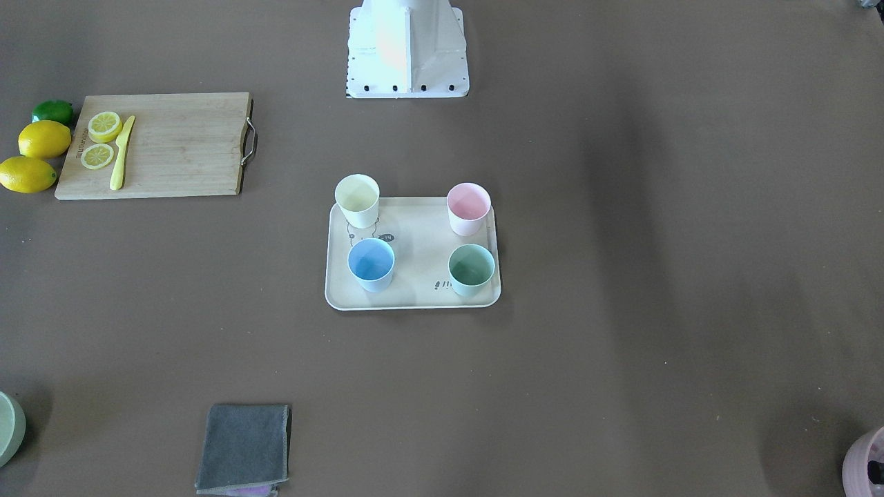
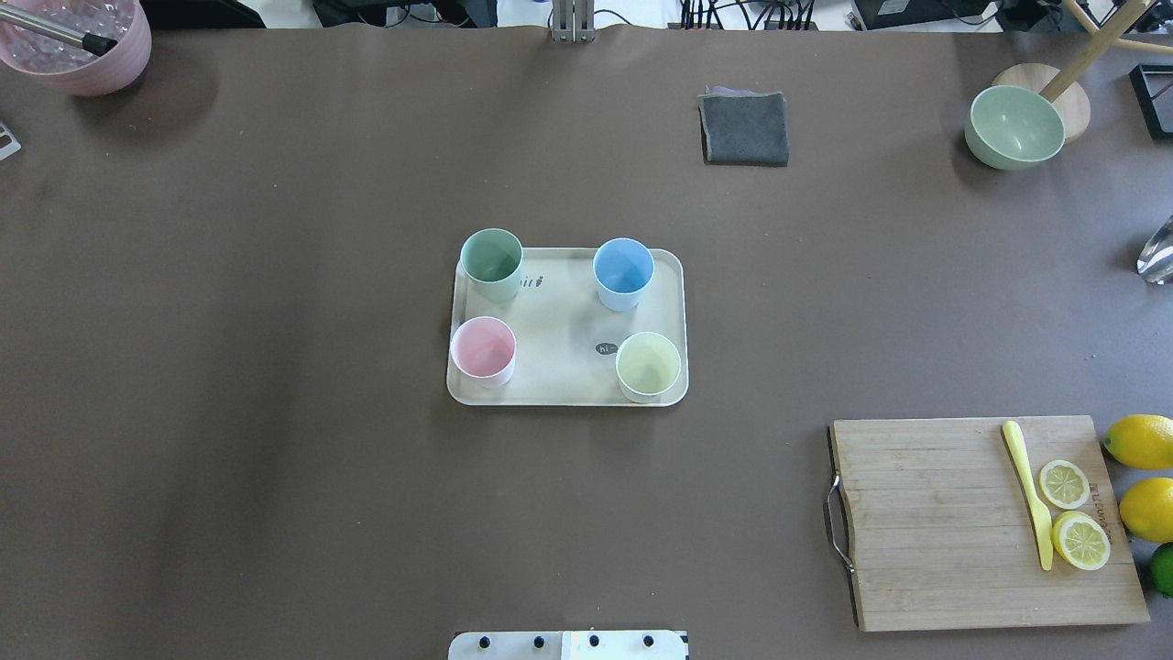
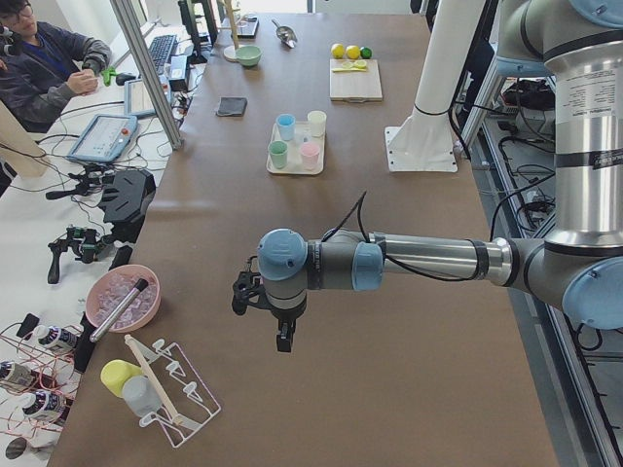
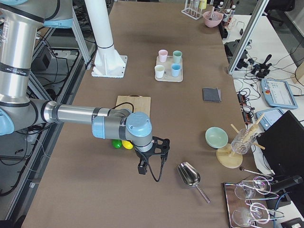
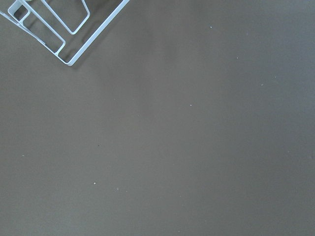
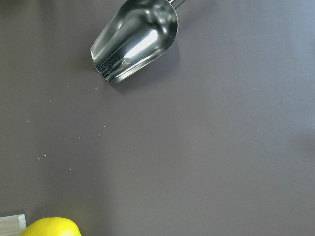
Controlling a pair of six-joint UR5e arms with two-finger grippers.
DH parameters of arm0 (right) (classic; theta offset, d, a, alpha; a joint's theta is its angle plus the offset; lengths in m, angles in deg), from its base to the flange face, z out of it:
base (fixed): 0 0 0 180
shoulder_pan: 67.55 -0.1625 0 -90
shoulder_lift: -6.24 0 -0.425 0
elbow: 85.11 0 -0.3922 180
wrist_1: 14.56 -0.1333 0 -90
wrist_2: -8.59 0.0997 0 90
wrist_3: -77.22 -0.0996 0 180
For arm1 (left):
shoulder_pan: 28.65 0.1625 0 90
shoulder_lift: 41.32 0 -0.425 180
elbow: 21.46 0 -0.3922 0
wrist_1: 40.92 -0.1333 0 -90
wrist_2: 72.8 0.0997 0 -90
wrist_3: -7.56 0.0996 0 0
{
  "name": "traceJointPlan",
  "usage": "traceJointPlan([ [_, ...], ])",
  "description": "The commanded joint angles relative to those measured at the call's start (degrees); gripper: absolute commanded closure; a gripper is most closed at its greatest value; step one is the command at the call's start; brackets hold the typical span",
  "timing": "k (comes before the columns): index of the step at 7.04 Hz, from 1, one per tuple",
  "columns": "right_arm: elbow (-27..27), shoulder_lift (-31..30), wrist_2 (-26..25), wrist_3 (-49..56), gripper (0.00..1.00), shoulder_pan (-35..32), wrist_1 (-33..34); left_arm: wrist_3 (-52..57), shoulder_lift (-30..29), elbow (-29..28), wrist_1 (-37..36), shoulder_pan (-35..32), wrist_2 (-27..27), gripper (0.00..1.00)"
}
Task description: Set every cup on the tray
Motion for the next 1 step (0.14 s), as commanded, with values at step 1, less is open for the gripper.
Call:
traceJointPlan([
  [1,0.0,-0.03,0.0,-0.04,0.0,0.0,-0.09,0.0,0.02,-0.01,0.0,0.0,0.0,0.02],
])
